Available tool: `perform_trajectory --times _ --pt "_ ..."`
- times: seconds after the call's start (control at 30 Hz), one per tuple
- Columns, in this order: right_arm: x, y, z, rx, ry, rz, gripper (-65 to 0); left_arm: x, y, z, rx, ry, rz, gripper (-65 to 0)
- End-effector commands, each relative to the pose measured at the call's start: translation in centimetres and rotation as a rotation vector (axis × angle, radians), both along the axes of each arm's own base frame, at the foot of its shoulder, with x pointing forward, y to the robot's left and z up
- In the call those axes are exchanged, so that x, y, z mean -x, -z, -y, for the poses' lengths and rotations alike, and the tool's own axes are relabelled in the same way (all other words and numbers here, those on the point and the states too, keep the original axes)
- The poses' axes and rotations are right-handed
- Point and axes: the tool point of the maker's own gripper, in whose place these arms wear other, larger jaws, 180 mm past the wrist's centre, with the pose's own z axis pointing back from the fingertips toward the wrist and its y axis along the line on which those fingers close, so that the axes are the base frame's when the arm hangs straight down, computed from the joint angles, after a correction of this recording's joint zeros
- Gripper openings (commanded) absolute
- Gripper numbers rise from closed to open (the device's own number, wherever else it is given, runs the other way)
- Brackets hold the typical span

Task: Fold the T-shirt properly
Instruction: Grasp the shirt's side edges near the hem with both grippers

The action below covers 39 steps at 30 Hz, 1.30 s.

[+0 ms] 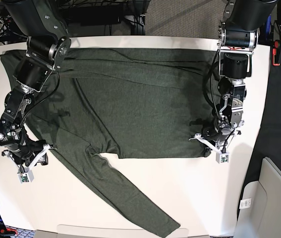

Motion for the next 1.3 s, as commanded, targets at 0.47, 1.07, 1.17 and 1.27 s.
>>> perform_trajectory --times 0.47,1.07,1.17,1.27 --pt "-1.0 3.9 1.0 0.11 -0.026 -0.086 -41.1 1.8 -3.3 0.6 -0.043 0.048 0.093 -65.0" --pt "-0.5 7.7 2.2 0.065 -0.003 -0.094 -41.2 1.8 -3.3 0.6 -0.043 0.048 0.093 -65.0" --pt "0.2 9.5 1.6 0.039 -0.013 -0.143 -41.5 1.8 -3.3 0.6 -0.043 0.048 0.093 -65.0" --pt "0.5 10.1 1.2 0.033 -0.02 -0.162 -41.6 1.8 -3.3 0.6 -0.043 0.048 0.093 -65.0"
